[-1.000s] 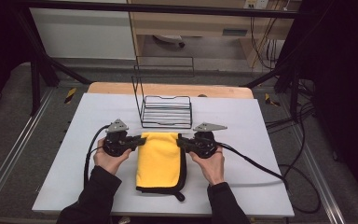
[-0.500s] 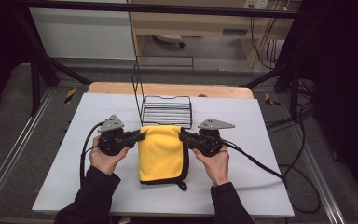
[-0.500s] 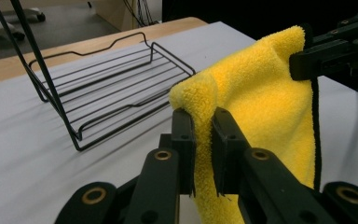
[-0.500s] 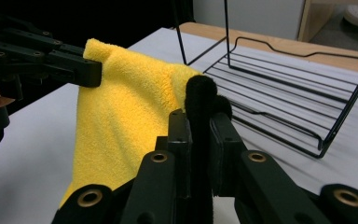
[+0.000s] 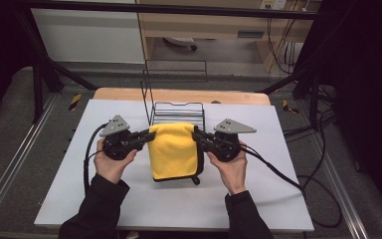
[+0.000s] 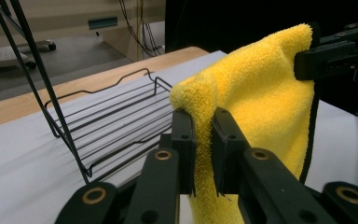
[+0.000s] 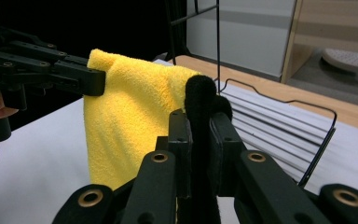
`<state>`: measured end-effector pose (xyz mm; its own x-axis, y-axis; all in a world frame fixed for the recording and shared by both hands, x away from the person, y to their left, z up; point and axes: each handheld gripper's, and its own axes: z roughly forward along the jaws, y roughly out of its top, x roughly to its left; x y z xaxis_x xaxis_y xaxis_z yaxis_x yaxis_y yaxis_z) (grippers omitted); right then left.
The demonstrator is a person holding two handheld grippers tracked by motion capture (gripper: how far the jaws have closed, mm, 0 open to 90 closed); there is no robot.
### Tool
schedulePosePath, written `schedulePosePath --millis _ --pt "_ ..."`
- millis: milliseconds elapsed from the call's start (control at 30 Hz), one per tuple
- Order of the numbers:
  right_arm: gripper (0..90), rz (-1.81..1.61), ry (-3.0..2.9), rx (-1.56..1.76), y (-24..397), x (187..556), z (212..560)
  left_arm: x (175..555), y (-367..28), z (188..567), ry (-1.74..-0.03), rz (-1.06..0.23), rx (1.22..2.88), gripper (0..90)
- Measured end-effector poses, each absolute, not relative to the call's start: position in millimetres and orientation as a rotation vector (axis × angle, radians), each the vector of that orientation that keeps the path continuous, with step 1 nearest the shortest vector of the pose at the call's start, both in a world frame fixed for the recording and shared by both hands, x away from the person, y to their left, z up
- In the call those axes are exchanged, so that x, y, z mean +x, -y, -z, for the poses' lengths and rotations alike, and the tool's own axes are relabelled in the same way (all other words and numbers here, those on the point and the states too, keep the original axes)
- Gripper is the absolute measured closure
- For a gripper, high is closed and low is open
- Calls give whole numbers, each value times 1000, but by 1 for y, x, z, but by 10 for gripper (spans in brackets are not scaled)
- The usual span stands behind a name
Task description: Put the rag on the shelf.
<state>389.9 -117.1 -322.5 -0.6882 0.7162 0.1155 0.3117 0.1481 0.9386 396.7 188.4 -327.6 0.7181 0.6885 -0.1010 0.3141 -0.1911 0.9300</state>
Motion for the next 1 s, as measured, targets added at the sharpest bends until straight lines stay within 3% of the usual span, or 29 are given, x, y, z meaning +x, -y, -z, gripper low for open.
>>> schedulePosePath --millis 1000 --pt "817 -1635 -1854 841 109 387 273 403 -192 273 -708 -558 1592 813"
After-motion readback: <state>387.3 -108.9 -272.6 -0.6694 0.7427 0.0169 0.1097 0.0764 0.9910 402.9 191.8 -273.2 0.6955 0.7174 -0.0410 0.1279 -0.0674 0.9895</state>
